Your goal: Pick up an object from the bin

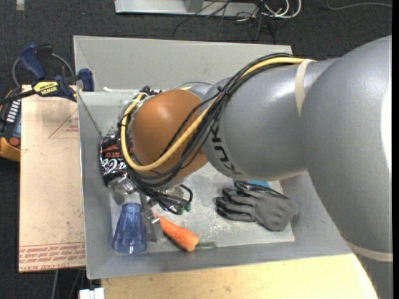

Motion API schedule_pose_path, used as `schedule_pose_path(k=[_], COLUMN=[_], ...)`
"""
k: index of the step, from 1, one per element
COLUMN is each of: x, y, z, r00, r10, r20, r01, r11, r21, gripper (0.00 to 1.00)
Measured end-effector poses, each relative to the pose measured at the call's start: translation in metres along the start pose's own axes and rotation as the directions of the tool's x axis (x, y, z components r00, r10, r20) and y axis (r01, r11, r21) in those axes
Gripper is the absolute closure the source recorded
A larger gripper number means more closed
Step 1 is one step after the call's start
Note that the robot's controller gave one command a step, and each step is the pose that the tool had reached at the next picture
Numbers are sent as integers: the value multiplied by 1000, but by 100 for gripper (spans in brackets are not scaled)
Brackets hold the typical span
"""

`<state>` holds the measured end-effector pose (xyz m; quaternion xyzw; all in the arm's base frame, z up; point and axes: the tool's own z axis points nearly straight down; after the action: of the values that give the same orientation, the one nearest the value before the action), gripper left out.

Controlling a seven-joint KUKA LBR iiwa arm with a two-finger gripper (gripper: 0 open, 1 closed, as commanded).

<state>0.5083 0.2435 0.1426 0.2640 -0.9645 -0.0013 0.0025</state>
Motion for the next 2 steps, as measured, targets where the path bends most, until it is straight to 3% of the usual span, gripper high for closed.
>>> schedule_pose_path(k=[1, 2], x=[15, 1], y=[16, 2], z=[45, 73], r00=[966, 895], r10=[-259, -445], r20=[3, -5], r01=[259, 445], r11=[966, 895], r21=[0, 4], gripper=[0, 0])
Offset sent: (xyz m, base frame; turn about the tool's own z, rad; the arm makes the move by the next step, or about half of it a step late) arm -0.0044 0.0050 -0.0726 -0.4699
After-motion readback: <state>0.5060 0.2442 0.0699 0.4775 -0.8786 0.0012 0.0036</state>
